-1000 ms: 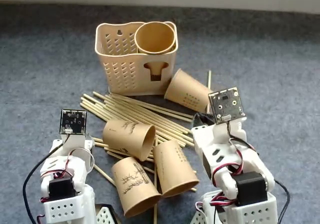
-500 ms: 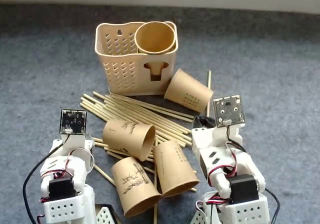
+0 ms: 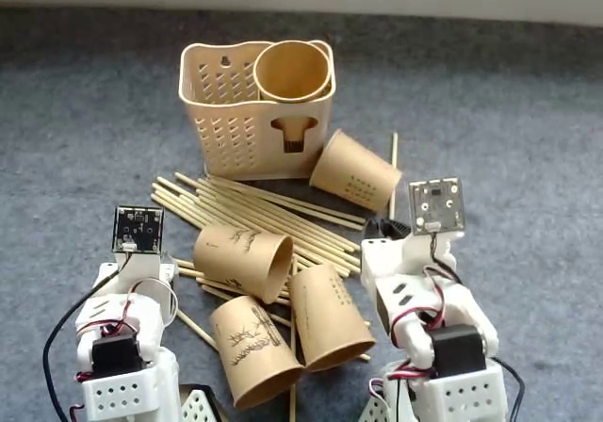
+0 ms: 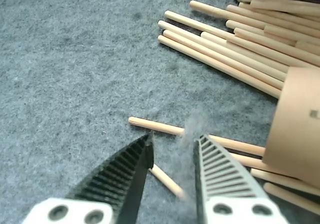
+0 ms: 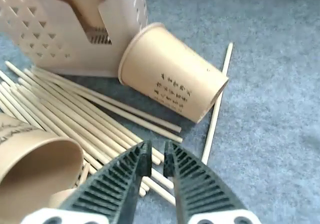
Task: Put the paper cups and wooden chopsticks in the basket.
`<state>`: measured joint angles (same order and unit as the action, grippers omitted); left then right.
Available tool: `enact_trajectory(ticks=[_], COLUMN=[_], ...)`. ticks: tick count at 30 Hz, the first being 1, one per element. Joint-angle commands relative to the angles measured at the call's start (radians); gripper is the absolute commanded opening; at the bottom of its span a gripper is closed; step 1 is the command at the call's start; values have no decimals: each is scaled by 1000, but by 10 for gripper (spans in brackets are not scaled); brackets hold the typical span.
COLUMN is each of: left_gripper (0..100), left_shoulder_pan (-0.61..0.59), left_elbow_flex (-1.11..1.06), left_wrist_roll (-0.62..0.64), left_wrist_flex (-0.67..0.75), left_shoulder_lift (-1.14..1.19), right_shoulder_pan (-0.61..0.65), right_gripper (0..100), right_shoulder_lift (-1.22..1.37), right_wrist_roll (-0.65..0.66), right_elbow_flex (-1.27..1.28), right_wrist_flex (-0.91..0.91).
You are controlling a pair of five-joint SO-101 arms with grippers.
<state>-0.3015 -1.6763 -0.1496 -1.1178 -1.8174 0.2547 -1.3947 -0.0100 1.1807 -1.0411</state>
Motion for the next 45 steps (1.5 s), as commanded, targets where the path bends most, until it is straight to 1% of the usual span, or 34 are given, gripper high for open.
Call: enact_trajectory(ticks=[1, 5, 10, 16, 21, 25, 38, 45], left_gripper=[136, 136, 136, 136, 136, 136, 136, 136], left_shoulder_pan=[-12, -12, -12, -12, -12, -12, -12, -12], left_elbow_flex=[-19, -19, -19, -19, -19, -19, -19, -19], left_wrist_roll=[-8, -8, -8, -8, -8, -8, -8, -8], left_wrist_flex=[14, 14, 14, 14, 14, 14, 14, 14], left_shoulder_lift=[-5, -5, -5, -5, -5, -5, -5, -5], right_shoulder_pan=[-12, -12, -12, -10, -7, -8, -4, -5], right_gripper=[60, 63, 129, 130, 130, 130, 130, 130], right_shoulder_lift=[125, 237, 286, 291, 292, 292, 294, 294], right_wrist_roll=[-14, -106, -161, -166, -166, -166, -166, -160], right_elbow_flex=[-82, -147, -157, -151, -53, -10, -13, -41], right_wrist_flex=[-10, -13, -36, -18, 90, 99, 105, 177])
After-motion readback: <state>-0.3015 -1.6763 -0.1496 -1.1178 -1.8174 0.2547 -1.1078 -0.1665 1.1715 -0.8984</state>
